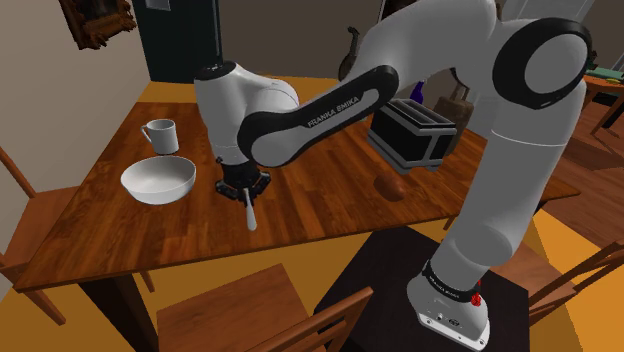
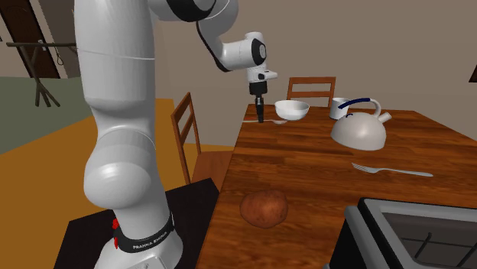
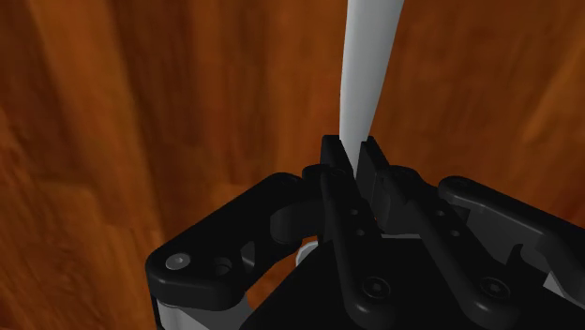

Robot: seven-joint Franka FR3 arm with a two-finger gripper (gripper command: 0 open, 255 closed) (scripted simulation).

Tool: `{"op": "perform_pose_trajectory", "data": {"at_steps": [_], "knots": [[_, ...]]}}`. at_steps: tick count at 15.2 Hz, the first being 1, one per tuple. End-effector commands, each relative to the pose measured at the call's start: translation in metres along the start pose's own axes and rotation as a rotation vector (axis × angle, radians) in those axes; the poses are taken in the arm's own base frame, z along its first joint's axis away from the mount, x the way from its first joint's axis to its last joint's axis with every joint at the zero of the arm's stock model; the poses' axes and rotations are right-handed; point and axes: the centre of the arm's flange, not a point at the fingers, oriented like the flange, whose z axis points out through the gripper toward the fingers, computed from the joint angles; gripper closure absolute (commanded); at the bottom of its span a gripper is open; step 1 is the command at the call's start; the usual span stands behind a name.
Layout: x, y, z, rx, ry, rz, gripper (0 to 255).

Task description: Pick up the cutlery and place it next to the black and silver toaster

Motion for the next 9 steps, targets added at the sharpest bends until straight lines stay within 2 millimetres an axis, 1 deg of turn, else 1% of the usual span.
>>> {"op": "perform_pose_trajectory", "data": {"at_steps": [1, 9], "knots": [[0.002, 0.002, -0.009, 0.000, 0.000, 0.000, 255], [0.008, 0.008, -0.050, 0.000, 0.000, 0.000, 255]]}}
